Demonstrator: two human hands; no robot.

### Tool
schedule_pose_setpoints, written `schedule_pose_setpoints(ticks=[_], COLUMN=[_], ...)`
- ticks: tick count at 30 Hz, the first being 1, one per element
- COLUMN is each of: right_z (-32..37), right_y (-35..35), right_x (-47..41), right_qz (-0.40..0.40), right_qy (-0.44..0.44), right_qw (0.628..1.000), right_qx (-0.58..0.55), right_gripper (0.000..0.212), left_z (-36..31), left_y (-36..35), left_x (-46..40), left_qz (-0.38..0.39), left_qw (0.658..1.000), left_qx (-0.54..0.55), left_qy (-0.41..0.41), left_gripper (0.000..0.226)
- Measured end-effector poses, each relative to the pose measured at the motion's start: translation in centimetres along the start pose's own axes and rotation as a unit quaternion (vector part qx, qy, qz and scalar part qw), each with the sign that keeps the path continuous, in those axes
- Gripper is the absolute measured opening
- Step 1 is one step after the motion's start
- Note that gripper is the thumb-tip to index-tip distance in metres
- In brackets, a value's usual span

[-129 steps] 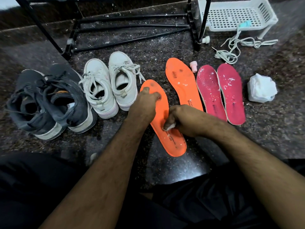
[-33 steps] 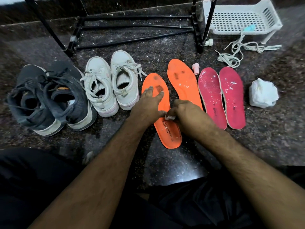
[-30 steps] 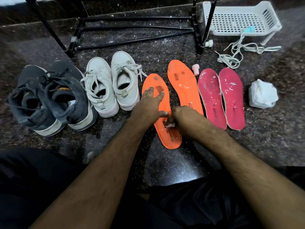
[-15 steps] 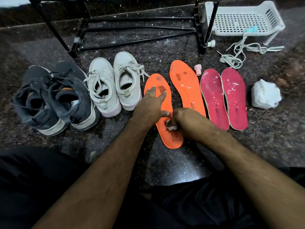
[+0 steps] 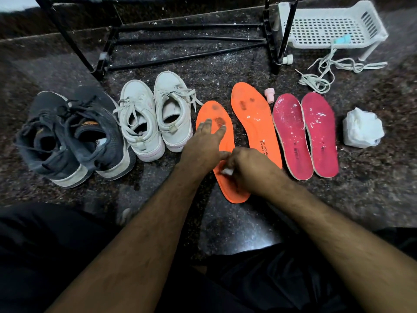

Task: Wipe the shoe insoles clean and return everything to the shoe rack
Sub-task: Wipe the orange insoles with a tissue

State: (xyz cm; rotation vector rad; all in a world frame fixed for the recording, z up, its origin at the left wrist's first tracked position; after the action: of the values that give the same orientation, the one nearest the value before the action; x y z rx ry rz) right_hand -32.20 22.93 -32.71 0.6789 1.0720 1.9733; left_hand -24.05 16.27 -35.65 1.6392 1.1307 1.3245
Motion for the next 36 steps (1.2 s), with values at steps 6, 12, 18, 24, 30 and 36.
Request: schedule_pose_setpoints(ticks=[6, 12, 18, 24, 30, 36], right_z=[0.1, 0.6, -1.2, -1.4, -0.9, -2.0], right_y=[0.5, -0.5, 1.2, 1.5, 0.1, 1.5], right_x=[0.1, 0.2, -0.2, 0.2, 0.3, -0.2], right_qz=[0.011, 0.091, -0.033, -0.006, 0.044, -0.005], right_qy=[0.013, 0.053, -0.015, -0.016, -0.002, -0.003], right_qw=[0.999, 0.992, 0.999, 1.0, 0.998, 0.999], right_qx=[-0.047, -0.071, 0.026, -0.024, -0.047, 0.047], right_gripper=[0.01, 0.005, 0.014, 0.014, 0.011, 0.018], left_z=[0.2, 0.2, 0.1, 0.2, -0.4, -1.0], left_y=[-0.2, -0.3, -0.1, -0.1, 0.3, 0.8], left_x=[0.0, -0.1, -0.3, -0.1, 0.0, 0.3], left_qz=[-0.001, 0.0, -0.007, -0.004, -0.02, -0.026], left_qw=[1.0, 1.0, 1.0, 1.0, 1.0, 0.999], left_qx=[0.013, 0.01, 0.016, 0.015, 0.006, -0.02], left_qy=[0.006, 0.008, 0.011, 0.013, 0.002, -0.02], left_gripper=[0.082, 0.083, 0.081, 0.082, 0.076, 0.071])
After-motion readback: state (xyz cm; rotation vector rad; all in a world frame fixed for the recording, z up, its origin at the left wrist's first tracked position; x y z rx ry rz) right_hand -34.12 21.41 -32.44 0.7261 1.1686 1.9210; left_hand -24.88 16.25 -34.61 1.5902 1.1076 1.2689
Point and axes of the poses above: each hand's wrist, its own x-axis away from the middle knuckle, its own y-axis out of the back of the hand, z = x × y, the point moved 9 cm from there along -x, towards the middle knuckle, and after that the axes turned 15 degrees about y, right-handed, at the moved point
